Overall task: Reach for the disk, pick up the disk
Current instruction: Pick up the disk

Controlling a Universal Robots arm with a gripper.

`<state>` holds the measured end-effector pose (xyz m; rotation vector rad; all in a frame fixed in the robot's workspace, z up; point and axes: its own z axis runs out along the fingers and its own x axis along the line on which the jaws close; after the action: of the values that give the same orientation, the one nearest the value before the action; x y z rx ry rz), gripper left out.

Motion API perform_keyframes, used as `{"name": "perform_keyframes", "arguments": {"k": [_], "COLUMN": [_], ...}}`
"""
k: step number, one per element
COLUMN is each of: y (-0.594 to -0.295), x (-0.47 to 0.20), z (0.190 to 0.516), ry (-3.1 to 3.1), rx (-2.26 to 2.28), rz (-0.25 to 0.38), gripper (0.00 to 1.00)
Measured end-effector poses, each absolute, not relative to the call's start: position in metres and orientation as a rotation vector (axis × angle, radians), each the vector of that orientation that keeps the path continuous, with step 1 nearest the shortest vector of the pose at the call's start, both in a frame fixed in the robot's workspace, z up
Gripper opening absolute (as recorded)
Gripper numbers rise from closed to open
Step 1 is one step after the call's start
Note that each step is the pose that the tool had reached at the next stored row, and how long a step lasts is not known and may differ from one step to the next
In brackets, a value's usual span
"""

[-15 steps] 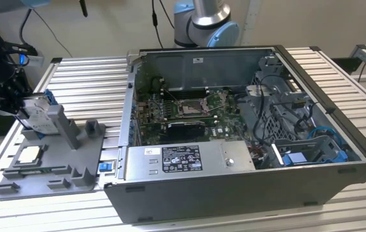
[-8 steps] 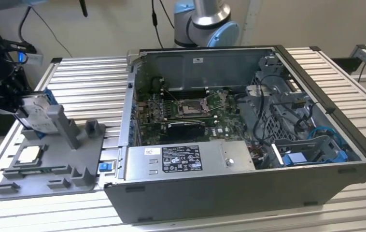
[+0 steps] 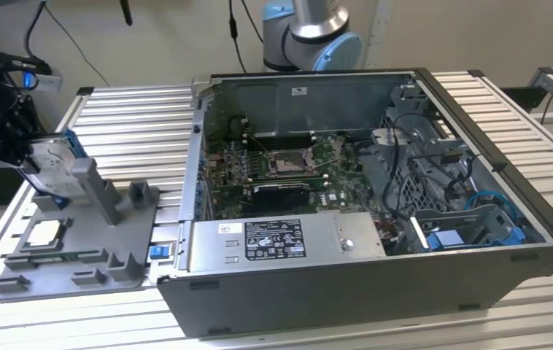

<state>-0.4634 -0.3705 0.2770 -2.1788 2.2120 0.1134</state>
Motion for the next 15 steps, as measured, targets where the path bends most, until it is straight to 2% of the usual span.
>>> {"name": "perform_keyframes", "arguments": {"k": [15], "y": [-0.3705], "x": [-0.4634], "z": [0.2880], "ry": [2.212], "rx": [-2.179], "rz": [0.113], "gripper": [0.00]}}
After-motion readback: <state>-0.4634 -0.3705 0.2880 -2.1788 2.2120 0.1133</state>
